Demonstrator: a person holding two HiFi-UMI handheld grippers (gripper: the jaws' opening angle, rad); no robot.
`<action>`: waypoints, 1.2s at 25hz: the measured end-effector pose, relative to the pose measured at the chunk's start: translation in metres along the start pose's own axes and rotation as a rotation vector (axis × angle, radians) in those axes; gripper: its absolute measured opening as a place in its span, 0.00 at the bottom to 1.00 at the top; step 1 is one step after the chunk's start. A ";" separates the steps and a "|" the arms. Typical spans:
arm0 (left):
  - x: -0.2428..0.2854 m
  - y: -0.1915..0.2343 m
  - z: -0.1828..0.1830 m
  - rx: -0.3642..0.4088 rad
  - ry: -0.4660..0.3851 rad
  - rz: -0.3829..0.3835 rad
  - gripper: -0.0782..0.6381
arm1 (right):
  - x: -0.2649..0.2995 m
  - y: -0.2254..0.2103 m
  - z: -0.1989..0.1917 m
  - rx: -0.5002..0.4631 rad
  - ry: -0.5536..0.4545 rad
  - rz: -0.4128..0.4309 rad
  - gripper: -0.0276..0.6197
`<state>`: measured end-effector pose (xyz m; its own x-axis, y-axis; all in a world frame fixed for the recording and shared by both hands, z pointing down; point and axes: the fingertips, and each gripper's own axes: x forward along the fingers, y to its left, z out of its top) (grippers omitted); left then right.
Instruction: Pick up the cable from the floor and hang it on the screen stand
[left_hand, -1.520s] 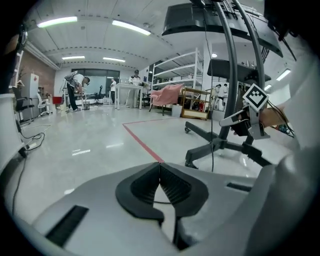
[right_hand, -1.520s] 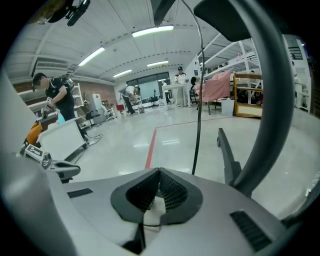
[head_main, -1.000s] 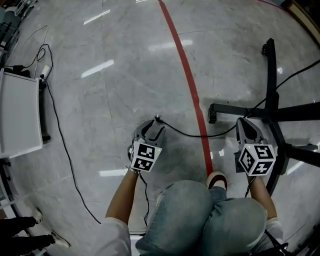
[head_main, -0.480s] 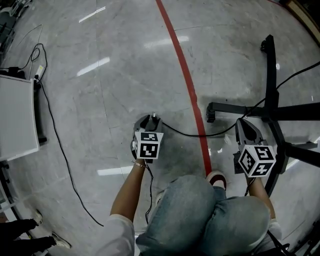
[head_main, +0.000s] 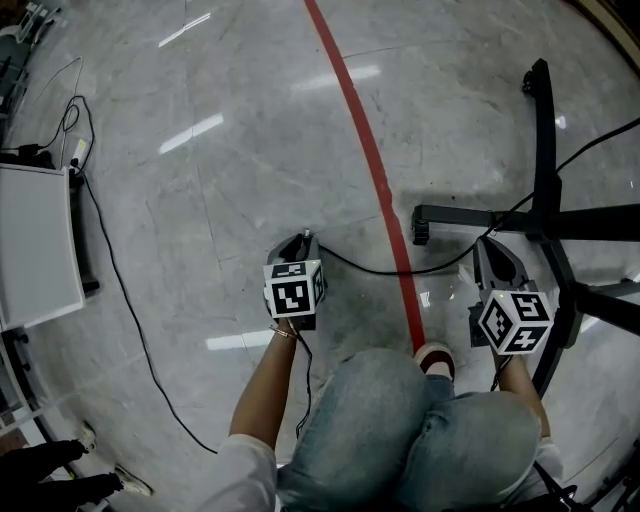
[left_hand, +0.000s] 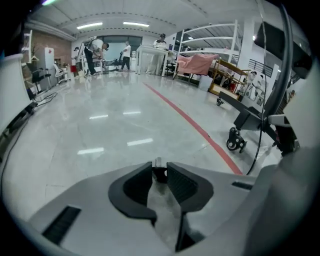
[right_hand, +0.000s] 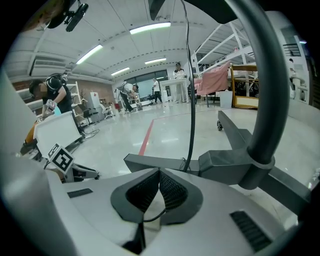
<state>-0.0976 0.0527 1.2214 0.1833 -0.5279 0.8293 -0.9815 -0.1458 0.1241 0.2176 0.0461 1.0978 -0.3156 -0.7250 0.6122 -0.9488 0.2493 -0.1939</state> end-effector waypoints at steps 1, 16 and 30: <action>-0.002 0.000 0.001 -0.005 -0.005 -0.001 0.24 | 0.000 -0.001 -0.001 0.001 0.000 0.001 0.07; -0.079 0.006 0.070 0.031 -0.172 0.040 0.24 | -0.007 -0.003 0.016 -0.047 0.003 0.052 0.07; -0.301 0.000 0.207 0.025 -0.252 0.093 0.24 | -0.130 0.014 0.166 -0.245 0.072 -0.012 0.25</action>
<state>-0.1409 0.0389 0.8589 0.1030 -0.7314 0.6742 -0.9937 -0.1058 0.0370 0.2439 0.0373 0.8881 -0.2945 -0.6835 0.6679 -0.9185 0.3955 -0.0002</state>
